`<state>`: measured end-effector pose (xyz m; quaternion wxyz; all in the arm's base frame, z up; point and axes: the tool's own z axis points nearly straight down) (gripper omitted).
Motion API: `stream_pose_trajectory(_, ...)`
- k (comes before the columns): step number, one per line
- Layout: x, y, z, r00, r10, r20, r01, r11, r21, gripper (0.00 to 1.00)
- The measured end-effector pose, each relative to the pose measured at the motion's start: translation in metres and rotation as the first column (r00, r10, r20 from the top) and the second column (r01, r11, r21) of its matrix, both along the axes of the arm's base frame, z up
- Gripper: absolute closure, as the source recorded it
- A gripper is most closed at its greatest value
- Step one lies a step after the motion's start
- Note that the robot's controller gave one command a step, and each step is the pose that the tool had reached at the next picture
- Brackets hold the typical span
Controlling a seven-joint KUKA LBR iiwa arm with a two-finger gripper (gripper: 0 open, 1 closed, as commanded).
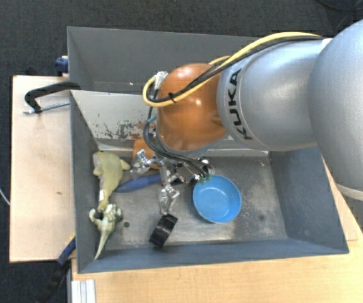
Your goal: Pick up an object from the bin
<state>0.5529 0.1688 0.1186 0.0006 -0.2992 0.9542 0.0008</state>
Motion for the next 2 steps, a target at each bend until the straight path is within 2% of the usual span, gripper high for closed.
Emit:
stream_pose_trajectory(1,0.0303,-0.0314,-0.0454,0.987,-0.160,-0.010,0.160,0.987,0.006,0.00)
stream_pose_trajectory(2,0.0336,-0.0350,-0.0448,0.986,-0.166,0.002,0.166,0.986,0.005,1.00)
